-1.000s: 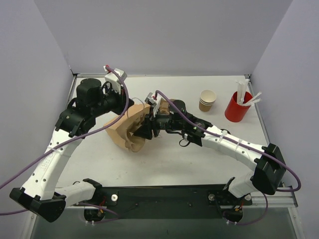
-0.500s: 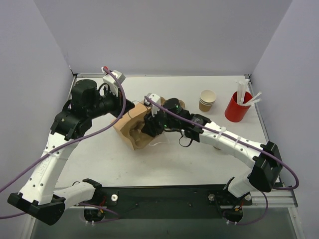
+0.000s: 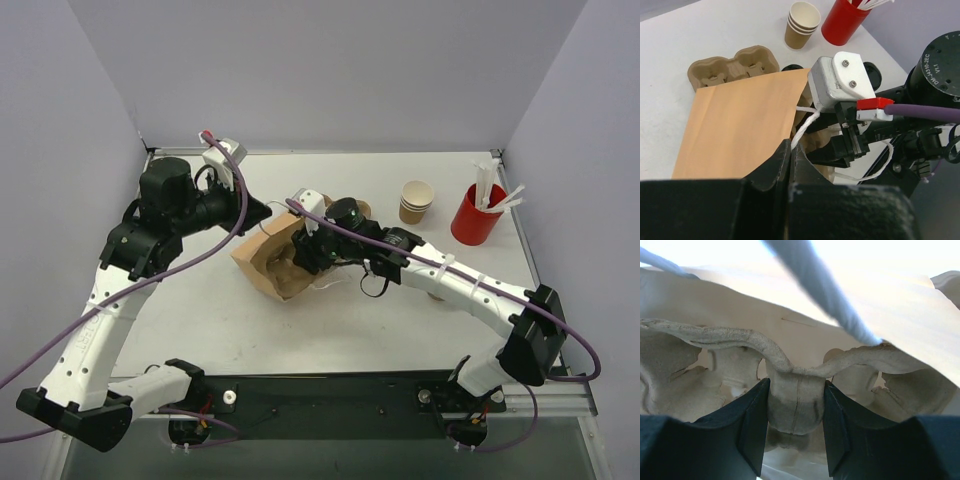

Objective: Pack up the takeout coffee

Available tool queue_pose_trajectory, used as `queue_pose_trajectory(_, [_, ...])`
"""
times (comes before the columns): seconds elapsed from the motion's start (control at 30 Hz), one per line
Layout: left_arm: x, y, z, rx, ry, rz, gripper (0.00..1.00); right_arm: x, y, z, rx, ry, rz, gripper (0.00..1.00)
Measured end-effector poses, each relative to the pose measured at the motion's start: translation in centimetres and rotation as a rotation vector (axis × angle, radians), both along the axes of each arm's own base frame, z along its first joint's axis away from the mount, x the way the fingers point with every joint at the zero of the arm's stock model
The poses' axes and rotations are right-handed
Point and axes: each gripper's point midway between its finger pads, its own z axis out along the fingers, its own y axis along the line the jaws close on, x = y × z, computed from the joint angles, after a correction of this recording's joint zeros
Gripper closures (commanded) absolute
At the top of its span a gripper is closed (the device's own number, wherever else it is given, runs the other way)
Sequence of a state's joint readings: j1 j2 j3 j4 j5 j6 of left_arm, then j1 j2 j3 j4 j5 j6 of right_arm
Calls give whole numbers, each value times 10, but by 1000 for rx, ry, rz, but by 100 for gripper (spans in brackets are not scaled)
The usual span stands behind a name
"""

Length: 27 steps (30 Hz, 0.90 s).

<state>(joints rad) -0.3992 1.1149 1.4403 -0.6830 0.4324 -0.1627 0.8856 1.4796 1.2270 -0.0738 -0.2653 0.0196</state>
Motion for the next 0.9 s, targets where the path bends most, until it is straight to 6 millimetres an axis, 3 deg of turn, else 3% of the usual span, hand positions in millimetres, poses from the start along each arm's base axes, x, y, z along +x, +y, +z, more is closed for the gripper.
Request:
queue_pose_trajectory(0.23, [0, -15, 15, -137, 66, -5, 100, 13, 1, 20, -39, -81, -41, 71])
queue_pose_trajectory(0.33, [0, -19, 21, -197, 96, 0, 100, 20, 5, 20, -73, -99, -65, 72])
queue_pose_trajectory(0.7, [5, -12, 22, -273, 187, 55, 100, 28, -3, 11, -137, -106, -132, 72])
queue_pose_trajectory(0.9, [1, -6, 32, -305, 220, 81, 100, 25, -3, 26, -136, -92, -127, 73])
